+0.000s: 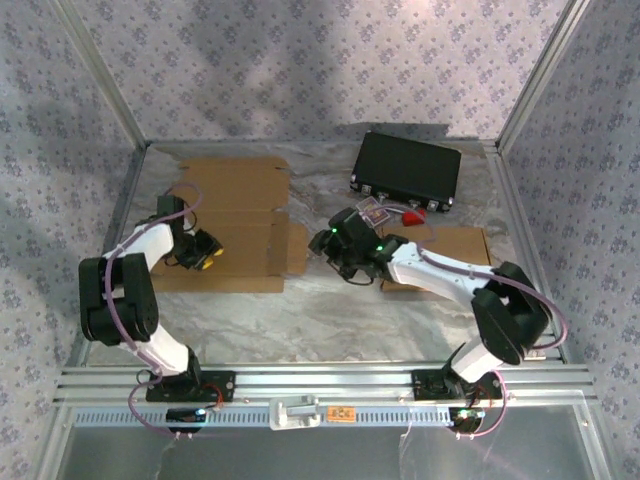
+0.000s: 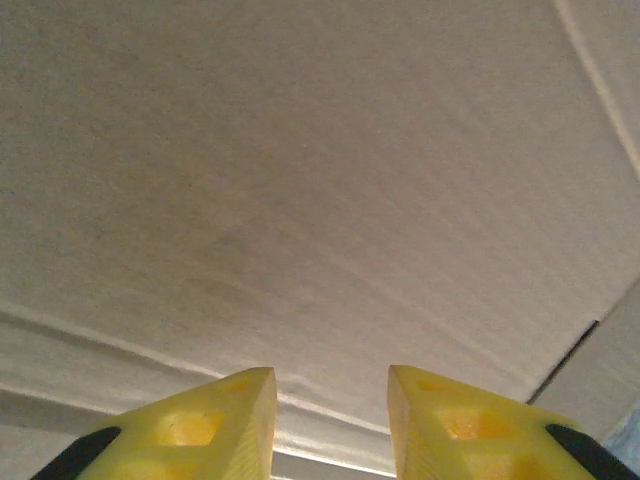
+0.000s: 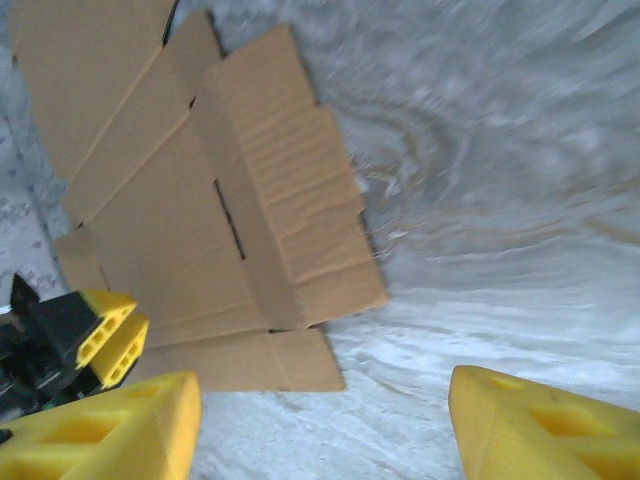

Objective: Fold the paper box

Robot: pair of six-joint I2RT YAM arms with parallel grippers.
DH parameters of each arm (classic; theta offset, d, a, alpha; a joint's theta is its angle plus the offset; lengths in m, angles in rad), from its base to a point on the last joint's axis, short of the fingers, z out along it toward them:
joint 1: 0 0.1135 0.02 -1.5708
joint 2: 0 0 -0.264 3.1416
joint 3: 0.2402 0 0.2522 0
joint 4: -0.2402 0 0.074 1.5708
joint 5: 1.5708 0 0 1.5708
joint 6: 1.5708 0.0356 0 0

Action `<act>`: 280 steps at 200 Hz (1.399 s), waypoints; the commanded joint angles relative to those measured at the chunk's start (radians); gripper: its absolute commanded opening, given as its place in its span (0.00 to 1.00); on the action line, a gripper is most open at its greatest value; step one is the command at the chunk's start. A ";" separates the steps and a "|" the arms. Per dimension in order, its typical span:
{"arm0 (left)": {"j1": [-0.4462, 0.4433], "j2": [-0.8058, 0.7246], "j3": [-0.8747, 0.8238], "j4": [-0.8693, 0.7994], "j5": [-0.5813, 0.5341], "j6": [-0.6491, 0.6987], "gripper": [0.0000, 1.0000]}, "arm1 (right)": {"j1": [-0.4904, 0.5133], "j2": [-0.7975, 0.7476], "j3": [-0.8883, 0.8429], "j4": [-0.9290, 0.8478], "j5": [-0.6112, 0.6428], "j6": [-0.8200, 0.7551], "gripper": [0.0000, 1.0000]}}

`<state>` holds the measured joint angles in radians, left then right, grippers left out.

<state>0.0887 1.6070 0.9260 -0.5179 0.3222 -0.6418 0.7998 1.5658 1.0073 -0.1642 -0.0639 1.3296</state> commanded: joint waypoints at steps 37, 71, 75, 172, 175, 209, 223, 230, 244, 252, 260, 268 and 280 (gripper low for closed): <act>-0.148 -0.001 -0.222 0.256 0.124 -0.177 0.29 | -0.004 0.044 -0.019 0.145 -0.031 0.106 0.68; -0.415 -0.049 -0.313 0.450 0.081 -0.478 0.29 | -0.079 -0.022 -0.054 0.038 -0.063 0.047 0.68; -0.438 -0.053 -0.311 0.456 0.067 -0.501 0.29 | -0.088 -0.030 -0.058 0.016 -0.063 0.038 0.68; -0.378 -0.134 -0.092 0.219 0.072 -0.465 0.34 | -0.103 -0.249 -0.251 -0.011 -0.009 0.154 0.64; -0.365 -0.121 -0.082 0.208 0.079 -0.449 0.34 | -0.101 -0.246 -0.261 0.001 -0.014 0.162 0.64; -0.273 0.014 0.020 0.133 0.120 -0.269 0.31 | -0.079 -0.184 -0.357 0.186 -0.041 0.260 0.62; -0.264 0.056 0.058 0.083 0.104 -0.195 0.30 | -0.078 -0.176 -0.360 0.202 -0.022 0.254 0.62; -0.264 0.075 0.072 0.063 0.090 -0.166 0.30 | -0.078 -0.173 -0.363 0.204 -0.008 0.250 0.61; -0.262 0.111 0.079 0.043 0.078 -0.128 0.29 | -0.075 -0.161 -0.378 0.231 0.007 0.261 0.61; -0.263 0.129 0.077 0.040 0.077 -0.116 0.29 | -0.074 -0.149 -0.392 0.257 0.005 0.278 0.60; -0.262 0.145 0.071 0.042 0.076 -0.110 0.28 | -0.069 -0.134 -0.405 0.279 0.004 0.300 0.60; -0.262 0.153 0.059 0.049 0.074 -0.107 0.28 | -0.064 -0.120 -0.416 0.301 0.009 0.316 0.59; -0.262 0.161 0.040 0.063 0.071 -0.108 0.27 | -0.063 -0.104 -0.434 0.332 0.021 0.329 0.59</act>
<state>-0.1749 1.7481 0.9771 -0.4187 0.4046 -0.8146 0.7242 1.4254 0.6147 0.0895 -0.0849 1.5963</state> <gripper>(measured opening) 0.281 0.594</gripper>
